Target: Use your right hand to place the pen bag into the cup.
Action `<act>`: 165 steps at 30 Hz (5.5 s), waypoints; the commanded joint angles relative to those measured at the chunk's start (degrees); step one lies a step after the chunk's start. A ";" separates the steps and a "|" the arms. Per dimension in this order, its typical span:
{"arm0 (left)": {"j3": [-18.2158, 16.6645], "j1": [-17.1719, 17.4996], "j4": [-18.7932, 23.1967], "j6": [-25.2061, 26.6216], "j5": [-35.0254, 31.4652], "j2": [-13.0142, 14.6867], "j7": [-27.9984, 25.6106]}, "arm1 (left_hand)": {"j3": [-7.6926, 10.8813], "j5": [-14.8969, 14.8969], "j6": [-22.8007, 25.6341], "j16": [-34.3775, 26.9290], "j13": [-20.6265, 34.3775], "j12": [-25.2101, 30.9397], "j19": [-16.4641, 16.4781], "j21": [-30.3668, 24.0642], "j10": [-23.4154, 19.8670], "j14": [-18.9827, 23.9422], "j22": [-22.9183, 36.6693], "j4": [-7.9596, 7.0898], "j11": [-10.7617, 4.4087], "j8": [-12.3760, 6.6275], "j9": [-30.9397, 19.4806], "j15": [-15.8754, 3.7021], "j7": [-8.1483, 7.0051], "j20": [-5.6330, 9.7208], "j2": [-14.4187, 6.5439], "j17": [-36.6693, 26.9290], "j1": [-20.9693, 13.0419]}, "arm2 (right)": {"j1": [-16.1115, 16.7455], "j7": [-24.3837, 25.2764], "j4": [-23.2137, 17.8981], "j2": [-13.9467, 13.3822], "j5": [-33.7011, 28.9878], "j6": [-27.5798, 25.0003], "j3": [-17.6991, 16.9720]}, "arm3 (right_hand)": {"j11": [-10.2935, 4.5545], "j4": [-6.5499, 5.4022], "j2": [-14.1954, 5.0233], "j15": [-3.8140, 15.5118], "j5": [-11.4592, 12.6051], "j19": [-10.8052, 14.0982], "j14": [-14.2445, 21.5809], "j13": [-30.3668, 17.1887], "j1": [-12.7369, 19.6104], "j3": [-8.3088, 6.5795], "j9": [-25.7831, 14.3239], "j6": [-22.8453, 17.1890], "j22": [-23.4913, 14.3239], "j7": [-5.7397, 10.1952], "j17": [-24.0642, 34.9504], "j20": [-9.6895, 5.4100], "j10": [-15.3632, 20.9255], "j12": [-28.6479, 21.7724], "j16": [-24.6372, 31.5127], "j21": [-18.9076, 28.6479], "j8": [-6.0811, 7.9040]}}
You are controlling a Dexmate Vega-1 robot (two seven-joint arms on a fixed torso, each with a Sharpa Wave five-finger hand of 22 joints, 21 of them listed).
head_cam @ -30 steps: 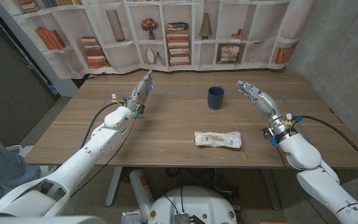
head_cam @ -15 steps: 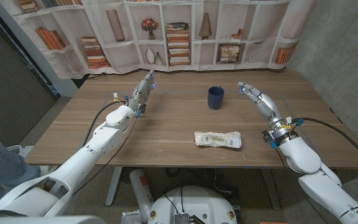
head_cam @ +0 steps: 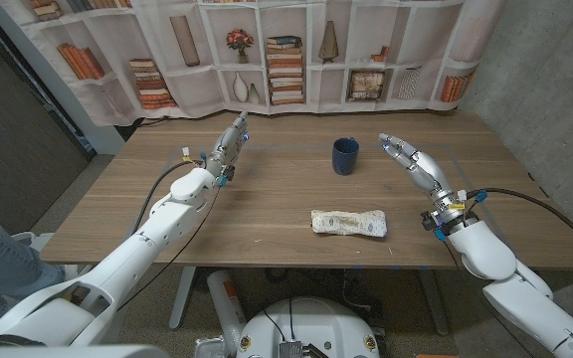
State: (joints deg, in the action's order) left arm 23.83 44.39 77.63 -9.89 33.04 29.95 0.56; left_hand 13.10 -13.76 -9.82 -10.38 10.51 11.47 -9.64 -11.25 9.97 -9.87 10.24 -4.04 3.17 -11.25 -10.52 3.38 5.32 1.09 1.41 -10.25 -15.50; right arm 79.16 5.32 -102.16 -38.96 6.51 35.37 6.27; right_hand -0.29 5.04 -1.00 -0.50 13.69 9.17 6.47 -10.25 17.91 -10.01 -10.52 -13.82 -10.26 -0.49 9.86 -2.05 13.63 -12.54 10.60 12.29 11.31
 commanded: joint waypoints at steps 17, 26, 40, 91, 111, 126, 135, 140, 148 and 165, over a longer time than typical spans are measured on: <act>0.30 1.03 2.46 0.79 -0.75 0.29 -1.33 | -0.33 0.22 -0.04 -0.34 0.19 0.26 -7.12 -0.27 0.70 -4.40 0.25 -0.07 -0.36 -0.10 -0.30 -0.41 -0.22 -0.72 0.10 -0.14 -0.80 | 3.14 7.58 -3.39 -6.83 -7.68 -0.47 0.27 | -0.72 1.08 0.41 0.77 -0.04 1.54 1.26 -0.16 1.49 -0.41 -0.18 -0.41 -0.10 0.85 0.19 -1.60 0.39 0.21 0.07 -0.05 0.07; 0.48 1.13 2.82 1.14 -1.00 0.39 -1.51 | -0.40 0.27 -0.01 -0.34 0.19 0.27 -7.11 -0.28 0.65 -4.39 0.25 -0.07 -0.31 -0.10 -0.30 -0.42 -0.23 -0.79 0.06 -0.14 -0.85 | 3.51 10.41 -4.43 -8.62 -10.49 -1.63 0.88 | -0.78 1.29 0.50 0.89 -0.01 1.86 1.49 -0.16 1.75 -0.44 -0.18 -0.39 -0.10 1.09 0.19 -1.73 0.51 0.20 0.10 -0.01 0.04; 0.99 0.73 2.27 1.12 -1.19 -0.17 -1.28 | -0.50 0.33 0.26 -0.34 0.20 0.26 -7.11 -0.30 0.65 -4.38 0.26 -0.07 -0.34 -0.19 -0.30 -0.41 -0.21 -0.84 -0.01 -0.15 -0.91 | 4.45 14.51 -6.41 -11.56 -14.13 -4.45 1.64 | -0.90 1.56 0.64 1.24 0.05 2.04 1.73 -0.17 2.08 -0.48 -0.18 -0.48 -0.09 1.36 0.19 -1.70 0.75 0.16 0.10 -0.06 0.05; 0.79 0.55 2.16 0.91 -1.16 0.06 -1.00 | -0.80 0.51 0.17 -0.30 0.21 0.21 -7.28 -0.26 0.76 -4.47 0.27 -0.05 -0.43 -0.10 -0.31 -0.52 -0.33 -1.12 -0.25 -0.15 -1.13 | 6.05 23.34 -14.17 -21.19 -24.97 -18.80 5.65 | -1.73 2.91 1.31 2.09 0.73 2.63 2.12 -0.19 4.11 -0.81 -0.21 -0.38 -0.06 2.03 0.21 -1.97 0.98 0.26 -0.07 -0.32 0.00; 0.83 0.73 3.22 0.89 -1.46 0.15 -1.32 | -0.95 0.58 0.24 -0.30 0.21 0.20 -7.29 -0.28 0.77 -4.49 0.27 -0.06 -0.45 -0.12 -0.31 -0.53 -0.29 -1.16 -0.34 -0.16 -1.20 | 8.92 25.60 -17.10 -24.46 -27.96 -24.17 5.28 | -2.15 3.65 1.78 2.24 1.30 2.84 2.31 -0.20 5.55 -1.06 -0.23 -0.96 -0.02 2.44 0.22 -1.98 1.27 0.22 -0.06 -0.46 0.24; 0.87 0.30 2.91 1.25 -1.36 0.42 -0.67 | -1.07 0.63 0.19 -0.30 0.21 0.20 -7.35 -0.27 0.78 -4.53 0.27 -0.05 -0.44 -0.09 -0.31 -0.50 -0.38 -1.26 -0.41 -0.16 -1.27 | 9.07 25.91 -18.99 -25.55 -30.08 -28.55 6.91 | -2.41 4.28 2.25 2.38 1.92 2.89 2.28 -0.22 7.15 -1.36 -0.26 -0.69 0.02 3.26 0.23 -1.97 1.25 0.29 -0.13 -0.61 0.14; 1.31 -0.70 1.79 1.01 -1.42 -0.11 0.13 | -1.15 0.66 0.25 -0.29 0.21 0.21 -7.40 -0.27 0.75 -4.56 0.28 -0.05 -0.53 -0.10 -0.31 -0.46 -0.38 -1.35 -0.45 -0.16 -1.31 | 9.23 25.61 -20.48 -26.84 -31.05 -31.72 7.50 | -2.26 4.52 2.52 2.41 2.26 2.76 2.19 -0.23 8.01 -1.51 -0.28 -0.26 0.02 3.37 0.25 -1.96 0.98 0.41 -0.17 -0.74 0.01; 1.61 -1.13 1.48 1.29 -1.65 -0.07 0.39 | -1.19 0.67 0.22 -0.29 0.21 0.20 -7.41 -0.27 0.79 -4.56 0.28 -0.06 -0.40 -0.09 -0.31 -0.44 -0.39 -1.35 -0.48 -0.16 -1.33 | 9.16 24.97 -21.57 -27.23 -31.93 -34.30 8.19 | -2.22 4.60 2.64 2.32 2.40 2.76 2.12 -0.23 8.36 -1.57 -0.29 -0.18 0.02 3.35 0.25 -1.94 0.93 0.43 -0.20 -0.77 0.00; 1.54 -1.30 0.75 0.84 -1.45 -0.12 0.88 | -1.25 0.69 0.22 -0.29 0.21 0.21 -7.44 -0.27 0.75 -4.59 0.28 -0.06 -0.44 -0.08 -0.31 -0.45 -0.41 -1.38 -0.51 -0.16 -1.35 | 8.13 24.15 -22.41 -27.78 -33.01 -36.37 9.97 | -2.27 4.68 2.78 2.32 2.61 2.73 2.13 -0.24 8.87 -1.66 -0.30 -0.18 0.02 3.44 0.26 -1.91 0.88 0.46 -0.19 -0.82 0.02; 1.85 -2.51 -1.46 0.15 -1.23 -0.74 2.10 | -1.37 0.72 0.23 -0.30 0.22 0.20 -7.51 -0.26 0.78 -4.58 0.28 -0.06 -0.46 -0.08 -0.32 -0.45 -0.43 -1.41 -0.57 -0.16 -1.41 | 6.04 23.00 -23.62 -28.70 -34.07 -39.71 13.06 | -2.69 4.81 3.26 2.60 3.26 2.69 2.00 -0.26 10.49 -1.94 -0.35 0.08 0.00 4.32 0.27 -1.92 0.79 0.50 -0.23 -0.92 0.01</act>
State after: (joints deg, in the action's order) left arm 25.28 43.12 78.27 -9.31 31.69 29.73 1.97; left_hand 11.83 -13.13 -9.51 -10.38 10.51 11.47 -9.96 -11.25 9.97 -9.67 10.24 -4.19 3.17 -11.25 -10.52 3.18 5.00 0.20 0.66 -10.25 -16.25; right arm 86.66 29.57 -125.09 -67.11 -26.19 -0.57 17.21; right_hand -2.87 9.57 2.24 1.86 16.54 11.61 8.18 -10.25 27.79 -11.79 -10.82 -13.70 -10.14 3.72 9.99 -2.45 14.53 -11.97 10.37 11.62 11.31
